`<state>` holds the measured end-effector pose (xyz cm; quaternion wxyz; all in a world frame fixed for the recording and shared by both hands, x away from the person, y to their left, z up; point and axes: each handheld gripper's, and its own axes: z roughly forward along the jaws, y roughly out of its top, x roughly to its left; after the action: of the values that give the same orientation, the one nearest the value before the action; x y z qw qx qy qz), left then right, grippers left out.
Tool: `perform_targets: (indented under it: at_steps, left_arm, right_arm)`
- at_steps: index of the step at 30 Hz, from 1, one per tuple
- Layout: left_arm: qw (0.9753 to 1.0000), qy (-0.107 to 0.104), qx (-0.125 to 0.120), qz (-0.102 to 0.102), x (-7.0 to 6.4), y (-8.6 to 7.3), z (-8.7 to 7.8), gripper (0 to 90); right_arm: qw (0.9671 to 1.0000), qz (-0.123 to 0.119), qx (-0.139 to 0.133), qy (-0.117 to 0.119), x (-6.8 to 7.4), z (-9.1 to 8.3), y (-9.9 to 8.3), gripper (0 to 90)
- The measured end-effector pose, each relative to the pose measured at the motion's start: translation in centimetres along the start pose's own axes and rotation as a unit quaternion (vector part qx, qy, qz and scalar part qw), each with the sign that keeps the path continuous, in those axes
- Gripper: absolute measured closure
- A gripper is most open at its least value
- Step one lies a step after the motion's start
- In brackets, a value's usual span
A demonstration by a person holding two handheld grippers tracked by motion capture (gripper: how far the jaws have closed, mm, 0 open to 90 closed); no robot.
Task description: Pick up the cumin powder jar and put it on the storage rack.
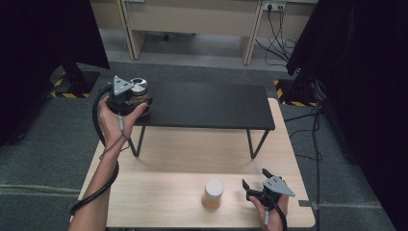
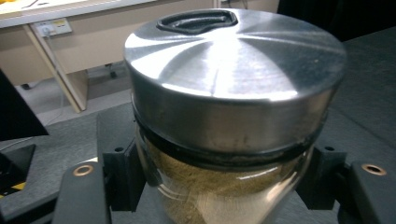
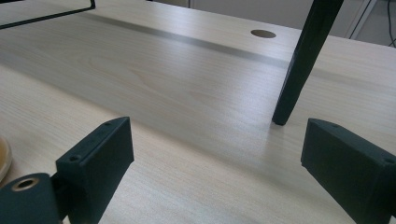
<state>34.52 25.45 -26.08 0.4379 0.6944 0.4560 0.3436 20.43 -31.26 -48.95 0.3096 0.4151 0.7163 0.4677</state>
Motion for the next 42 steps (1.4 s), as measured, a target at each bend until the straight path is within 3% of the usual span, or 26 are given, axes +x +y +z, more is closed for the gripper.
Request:
perform_targets:
  at_steps: [5,13,18,23,42]
  left_arm:
    - [0.9998,0.010,-0.009,-0.017,0.2,-0.6,0.7,30.5]
    - [0.9997,0.015,-0.012,-0.017,0.1,-0.7,1.3,30.5]
    - [0.9997,0.013,-0.010,-0.019,0.2,-0.8,1.6,30.4]
    - [0.9991,0.012,-0.021,-0.035,0.5,-1.4,1.7,30.3]
    - [0.9985,0.009,-0.032,-0.044,0.6,-2.5,2.2,30.4]
  right_arm:
    - [1.0000,-0.002,0.000,0.000,0.0,0.0,0.0,9.5]
    - [1.0000,-0.008,0.002,0.000,0.1,0.1,0.1,10.1]
    - [1.0000,-0.008,0.002,0.000,0.1,0.1,0.1,10.1]
    - [0.9999,-0.010,0.003,0.000,0.2,0.1,0.1,10.2]
    - [0.9999,-0.013,0.004,0.000,0.3,0.1,0.1,10.1]
